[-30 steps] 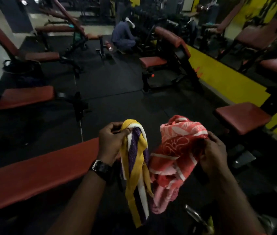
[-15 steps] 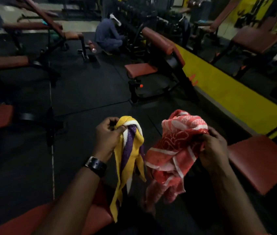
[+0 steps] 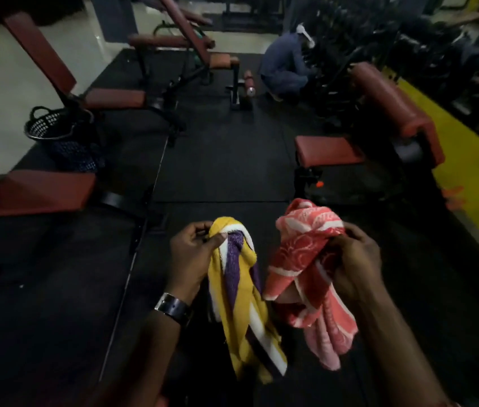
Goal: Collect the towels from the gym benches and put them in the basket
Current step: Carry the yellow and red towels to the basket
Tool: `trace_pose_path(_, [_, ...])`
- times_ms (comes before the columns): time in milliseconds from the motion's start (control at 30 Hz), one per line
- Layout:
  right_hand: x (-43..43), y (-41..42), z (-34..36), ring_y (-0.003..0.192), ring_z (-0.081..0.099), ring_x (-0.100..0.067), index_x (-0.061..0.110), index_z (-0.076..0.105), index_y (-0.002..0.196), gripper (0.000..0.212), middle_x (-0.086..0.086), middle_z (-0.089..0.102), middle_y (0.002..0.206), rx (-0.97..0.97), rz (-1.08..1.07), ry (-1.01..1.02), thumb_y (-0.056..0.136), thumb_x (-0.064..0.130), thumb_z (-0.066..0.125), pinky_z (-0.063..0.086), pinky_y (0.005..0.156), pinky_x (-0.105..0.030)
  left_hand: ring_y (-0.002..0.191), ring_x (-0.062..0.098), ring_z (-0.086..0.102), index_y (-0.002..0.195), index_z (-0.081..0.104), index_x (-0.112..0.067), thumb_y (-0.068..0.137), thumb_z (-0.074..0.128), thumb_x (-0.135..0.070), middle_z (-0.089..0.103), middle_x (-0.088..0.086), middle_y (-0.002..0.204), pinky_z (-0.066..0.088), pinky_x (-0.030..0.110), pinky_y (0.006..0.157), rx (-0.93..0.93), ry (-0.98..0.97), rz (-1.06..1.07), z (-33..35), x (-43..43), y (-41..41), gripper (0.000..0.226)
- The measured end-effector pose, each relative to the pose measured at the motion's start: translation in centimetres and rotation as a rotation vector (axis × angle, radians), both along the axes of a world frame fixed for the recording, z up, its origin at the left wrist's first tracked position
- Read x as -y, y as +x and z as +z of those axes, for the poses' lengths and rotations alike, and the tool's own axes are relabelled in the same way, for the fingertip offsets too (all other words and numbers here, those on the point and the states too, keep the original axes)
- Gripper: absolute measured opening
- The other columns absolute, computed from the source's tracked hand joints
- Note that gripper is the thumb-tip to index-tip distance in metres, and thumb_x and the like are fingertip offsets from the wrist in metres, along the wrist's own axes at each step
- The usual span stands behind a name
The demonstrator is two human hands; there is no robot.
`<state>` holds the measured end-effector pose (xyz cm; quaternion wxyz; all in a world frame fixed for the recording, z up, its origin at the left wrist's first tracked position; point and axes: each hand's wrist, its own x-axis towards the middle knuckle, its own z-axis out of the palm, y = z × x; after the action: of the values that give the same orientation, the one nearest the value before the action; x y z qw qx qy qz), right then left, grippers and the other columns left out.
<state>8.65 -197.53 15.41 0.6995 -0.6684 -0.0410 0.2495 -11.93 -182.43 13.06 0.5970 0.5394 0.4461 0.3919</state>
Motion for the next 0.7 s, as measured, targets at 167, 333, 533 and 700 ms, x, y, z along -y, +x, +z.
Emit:
trace_pose_path(167, [-13.0, 7.7, 0.1, 0.074, 0.069, -0.024, 0.021, 0.078, 0.078, 0.039, -0.005, 0.075, 0.074, 0.038, 0.061, 0.015, 0.068, -0.009, 0.056, 0.057, 0.076, -0.037, 0.085, 0.014, 0.074, 0.087, 0.072, -0.025, 0.071, 0.083, -0.012, 0.077, -0.001, 0.091, 0.059, 0.030, 0.074, -0.011, 0.056, 0.095, -0.8, -11.4, 5.3, 0.023])
trace_pose_path(333, [-26.1, 13.3, 1.4, 0.075, 0.066, -0.026, 0.019, 0.074, 0.085, 0.034, -0.007, 0.073, 0.077, 0.057, 0.106, 0.017, 0.077, -0.009, 0.056, 0.055, 0.072, -0.035, 0.087, 0.013, 0.073, 0.095, 0.073, -0.023, 0.072, 0.083, -0.019, 0.076, -0.002, 0.094, 0.061, 0.036, 0.079, -0.058, 0.085, 0.201, 0.4, -24.4, 8.4, 0.026])
trace_pose_path(533, [-41.5, 18.7, 2.5, 0.073, 0.066, -0.023, 0.020, 0.071, 0.081, 0.039, -0.007, 0.071, 0.083, -0.007, 0.179, 0.090, 0.079, -0.013, 0.051, 0.054, 0.071, -0.035, 0.088, 0.013, 0.072, 0.087, 0.072, -0.032, 0.071, 0.082, -0.025, 0.076, -0.004, 0.092, 0.059, 0.043, 0.082, -0.091, 0.099, 0.279, 1.7, -38.6, 12.7, 0.020])
trace_pose_path(700, [-56.5, 22.2, 1.1, 0.094, 0.067, -0.035, 0.016, 0.071, 0.089, 0.035, -0.020, 0.070, 0.106, -0.029, 0.268, 0.075, 0.080, -0.012, 0.052, 0.056, 0.087, -0.049, 0.091, 0.016, 0.071, 0.093, 0.072, -0.025, 0.075, 0.080, -0.018, 0.075, -0.003, 0.095, 0.060, 0.041, 0.081, -0.078, 0.088, 0.377, 0.1, -50.9, 15.1, 0.021])
